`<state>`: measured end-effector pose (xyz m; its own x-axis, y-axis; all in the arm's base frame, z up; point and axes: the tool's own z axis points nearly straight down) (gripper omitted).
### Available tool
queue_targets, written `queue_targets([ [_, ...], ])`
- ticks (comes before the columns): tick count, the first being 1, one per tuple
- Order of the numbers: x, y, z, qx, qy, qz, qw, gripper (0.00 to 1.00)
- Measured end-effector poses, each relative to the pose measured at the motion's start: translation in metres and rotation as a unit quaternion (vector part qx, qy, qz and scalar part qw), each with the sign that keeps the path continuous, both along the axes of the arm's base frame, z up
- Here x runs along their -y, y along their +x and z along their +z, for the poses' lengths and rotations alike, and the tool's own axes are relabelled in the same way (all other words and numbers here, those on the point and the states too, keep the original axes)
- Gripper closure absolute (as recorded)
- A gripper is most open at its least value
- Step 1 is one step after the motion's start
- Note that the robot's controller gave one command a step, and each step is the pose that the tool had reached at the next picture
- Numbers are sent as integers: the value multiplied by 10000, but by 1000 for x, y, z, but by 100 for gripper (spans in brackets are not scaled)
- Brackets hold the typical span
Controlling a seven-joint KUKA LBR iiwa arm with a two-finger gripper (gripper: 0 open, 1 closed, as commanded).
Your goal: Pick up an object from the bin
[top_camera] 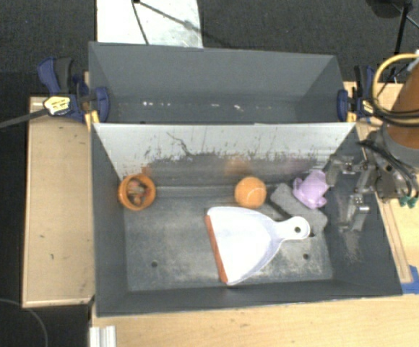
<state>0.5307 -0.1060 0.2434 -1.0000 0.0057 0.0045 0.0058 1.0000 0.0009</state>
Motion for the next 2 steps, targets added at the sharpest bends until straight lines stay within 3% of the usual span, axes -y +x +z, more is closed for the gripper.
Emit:
queue_targets([
  [1, -1, 2, 5, 41, -8, 21, 10000, 0],
  [2, -18, 16, -65, 65, -6, -367, 9993, 0],
])
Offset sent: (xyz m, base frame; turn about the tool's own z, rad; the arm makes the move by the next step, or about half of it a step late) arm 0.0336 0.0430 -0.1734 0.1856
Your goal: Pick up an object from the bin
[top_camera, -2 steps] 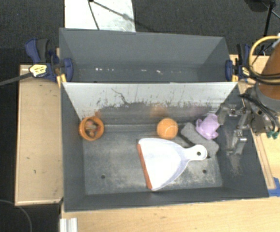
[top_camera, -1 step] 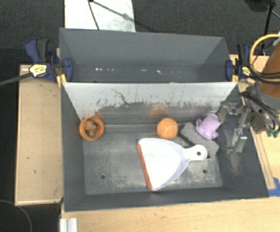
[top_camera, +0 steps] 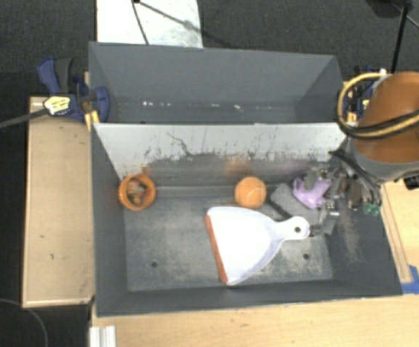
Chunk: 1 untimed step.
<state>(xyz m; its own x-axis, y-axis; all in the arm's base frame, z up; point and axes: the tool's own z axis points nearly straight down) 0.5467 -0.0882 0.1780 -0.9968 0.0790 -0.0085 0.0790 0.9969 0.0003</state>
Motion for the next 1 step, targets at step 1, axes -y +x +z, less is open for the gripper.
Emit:
queue_targets([
  [1, -28, 2, -18, -35, 12, -634, 9980, 0],
])
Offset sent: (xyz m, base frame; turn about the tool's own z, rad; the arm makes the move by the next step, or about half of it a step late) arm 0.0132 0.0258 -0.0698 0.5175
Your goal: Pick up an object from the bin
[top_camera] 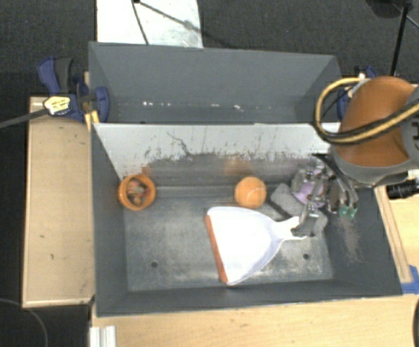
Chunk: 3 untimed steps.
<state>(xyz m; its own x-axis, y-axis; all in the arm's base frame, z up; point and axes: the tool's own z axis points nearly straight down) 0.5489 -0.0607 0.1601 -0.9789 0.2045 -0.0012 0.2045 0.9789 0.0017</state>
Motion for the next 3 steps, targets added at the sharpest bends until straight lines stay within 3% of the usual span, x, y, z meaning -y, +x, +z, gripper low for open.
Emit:
queue_targets([
  [1, 3, 7, -30, 9, -4, -1317, 9913, 0],
  [2, 11, 1, -64, 2, -4, -1403, 9901, 0],
  [3, 13, -9, -85, -25, 5, -1924, 9813, 100],
])
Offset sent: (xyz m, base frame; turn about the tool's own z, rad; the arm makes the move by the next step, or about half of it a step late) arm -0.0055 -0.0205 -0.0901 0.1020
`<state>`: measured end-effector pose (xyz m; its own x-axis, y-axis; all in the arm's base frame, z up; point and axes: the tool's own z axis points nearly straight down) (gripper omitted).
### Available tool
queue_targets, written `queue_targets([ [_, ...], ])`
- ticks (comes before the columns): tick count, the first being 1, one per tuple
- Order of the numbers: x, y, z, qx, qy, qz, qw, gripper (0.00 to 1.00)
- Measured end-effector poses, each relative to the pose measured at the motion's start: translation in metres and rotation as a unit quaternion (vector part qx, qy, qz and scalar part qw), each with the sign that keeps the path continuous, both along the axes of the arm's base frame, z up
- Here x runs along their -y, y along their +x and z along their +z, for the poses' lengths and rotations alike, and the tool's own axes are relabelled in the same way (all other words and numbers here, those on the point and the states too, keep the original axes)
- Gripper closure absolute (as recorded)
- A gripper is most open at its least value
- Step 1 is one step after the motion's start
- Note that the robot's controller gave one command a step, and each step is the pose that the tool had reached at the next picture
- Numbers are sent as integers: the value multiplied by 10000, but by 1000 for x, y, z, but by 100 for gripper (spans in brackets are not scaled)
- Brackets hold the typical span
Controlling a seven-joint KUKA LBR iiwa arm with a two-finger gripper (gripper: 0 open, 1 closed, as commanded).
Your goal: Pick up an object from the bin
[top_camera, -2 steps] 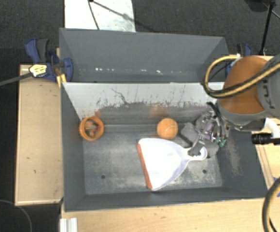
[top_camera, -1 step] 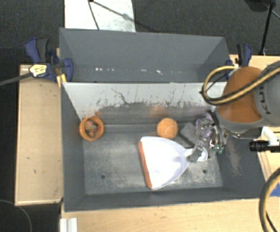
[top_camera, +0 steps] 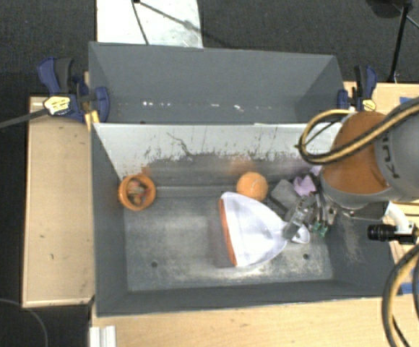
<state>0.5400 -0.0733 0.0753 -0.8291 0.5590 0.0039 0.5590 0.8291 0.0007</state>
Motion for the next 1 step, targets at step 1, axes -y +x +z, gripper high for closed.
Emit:
queue_targets([
  [1, 0, 0, 0, 0, -2, 9, 10000, 100],
])
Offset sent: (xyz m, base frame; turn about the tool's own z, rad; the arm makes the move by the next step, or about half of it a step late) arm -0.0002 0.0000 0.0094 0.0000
